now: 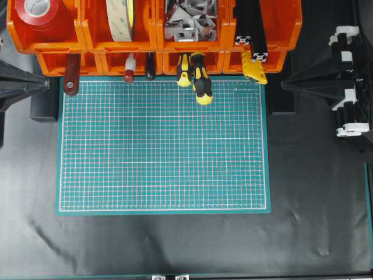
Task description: Pick screwdriver from container rack with right arm.
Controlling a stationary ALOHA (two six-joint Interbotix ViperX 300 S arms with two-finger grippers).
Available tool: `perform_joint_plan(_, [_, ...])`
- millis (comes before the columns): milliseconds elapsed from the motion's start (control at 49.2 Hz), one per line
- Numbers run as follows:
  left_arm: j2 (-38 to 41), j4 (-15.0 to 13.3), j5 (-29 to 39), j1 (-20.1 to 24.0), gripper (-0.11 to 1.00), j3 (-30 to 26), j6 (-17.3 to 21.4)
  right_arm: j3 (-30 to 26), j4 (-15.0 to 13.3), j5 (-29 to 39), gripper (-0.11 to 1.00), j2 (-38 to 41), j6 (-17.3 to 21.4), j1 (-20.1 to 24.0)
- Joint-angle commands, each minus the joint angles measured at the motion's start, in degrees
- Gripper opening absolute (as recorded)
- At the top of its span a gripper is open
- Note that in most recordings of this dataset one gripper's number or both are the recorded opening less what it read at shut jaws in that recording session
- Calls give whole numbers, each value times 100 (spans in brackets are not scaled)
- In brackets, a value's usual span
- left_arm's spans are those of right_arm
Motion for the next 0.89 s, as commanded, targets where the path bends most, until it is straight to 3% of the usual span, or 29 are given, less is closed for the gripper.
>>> perform_joint_plan(0, [62,176,88,-88,6,-272,-123,-185,44,-53,2,-18,70,97])
perform_joint_plan(61, [62,176,299,-123,3,-413,-202,-360,62,114,4,0,97,185])
perform_joint_plan(102, [62,176,457,-158,0,-501,-246,-483,62,281,0,26,141,220])
perform_joint_plan(325, [53,185,1292,-352,0,-800,-272,-1564,62,1688,0,334,246,598])
perform_joint_plan(569, [9,185,1441,-369,0,-826,-281,-2777,-62,2953,-1,1327,237,1020])
perform_joint_plan(691, [-9,185,1468,-343,0,-835,-281,-3489,-396,3841,0,1942,246,1248])
perform_joint_plan(874, [-35,185,1468,-299,0,-835,-281,-4228,-1310,4834,0,2716,404,1661])
